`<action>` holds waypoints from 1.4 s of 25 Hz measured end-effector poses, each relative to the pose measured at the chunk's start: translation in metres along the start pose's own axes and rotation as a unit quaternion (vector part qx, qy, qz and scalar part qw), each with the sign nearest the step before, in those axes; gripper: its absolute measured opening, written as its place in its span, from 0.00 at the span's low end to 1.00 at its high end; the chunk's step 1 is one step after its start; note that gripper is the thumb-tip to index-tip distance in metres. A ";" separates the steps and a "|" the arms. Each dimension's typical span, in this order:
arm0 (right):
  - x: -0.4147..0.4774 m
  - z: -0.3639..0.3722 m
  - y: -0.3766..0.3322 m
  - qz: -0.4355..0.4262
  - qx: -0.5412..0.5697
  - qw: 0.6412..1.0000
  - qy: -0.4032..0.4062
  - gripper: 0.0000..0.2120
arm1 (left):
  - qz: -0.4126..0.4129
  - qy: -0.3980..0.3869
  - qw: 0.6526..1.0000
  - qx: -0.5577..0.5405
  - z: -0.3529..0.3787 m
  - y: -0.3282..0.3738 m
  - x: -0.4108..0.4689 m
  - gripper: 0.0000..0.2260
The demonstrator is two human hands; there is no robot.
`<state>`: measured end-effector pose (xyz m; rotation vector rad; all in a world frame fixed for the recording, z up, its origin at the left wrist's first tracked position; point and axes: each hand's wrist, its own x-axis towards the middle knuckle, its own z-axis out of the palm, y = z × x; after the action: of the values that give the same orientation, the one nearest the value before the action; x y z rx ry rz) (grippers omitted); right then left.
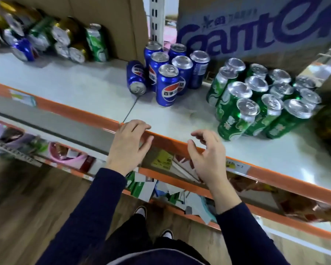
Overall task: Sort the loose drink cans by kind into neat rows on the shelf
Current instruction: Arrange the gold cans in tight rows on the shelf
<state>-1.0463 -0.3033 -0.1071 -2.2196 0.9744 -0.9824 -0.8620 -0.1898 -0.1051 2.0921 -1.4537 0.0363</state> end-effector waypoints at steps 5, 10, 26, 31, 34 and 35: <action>0.024 0.067 -0.057 -0.085 0.018 0.990 -0.111 0.06 | -0.114 0.058 0.991 0.048 -0.053 -0.061 -0.038 0.12; 0.040 0.149 -0.125 -0.140 0.048 0.974 -0.173 0.06 | -0.176 0.114 0.975 0.067 -0.108 -0.134 -0.072 0.10; 0.115 0.366 -0.292 -0.122 0.069 0.982 -0.128 0.09 | -0.156 0.121 0.978 0.071 -0.240 -0.376 -0.026 0.10; 0.199 0.419 -0.313 -0.137 0.072 0.983 -0.101 0.12 | -0.142 0.122 0.980 0.067 -0.257 -0.433 0.024 0.10; 0.255 0.444 -0.326 -0.144 0.044 0.984 -0.092 0.17 | -0.149 0.124 0.979 0.067 -0.268 -0.459 0.054 0.10; 0.274 0.453 -0.330 -0.145 0.023 0.984 -0.098 0.20 | -0.152 0.125 0.978 0.068 -0.270 -0.467 0.063 0.10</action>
<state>-0.4290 -0.2416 -0.0418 -2.4086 0.5474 -0.8758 -0.3521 -0.0064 -0.0673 2.3039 -0.9987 0.2758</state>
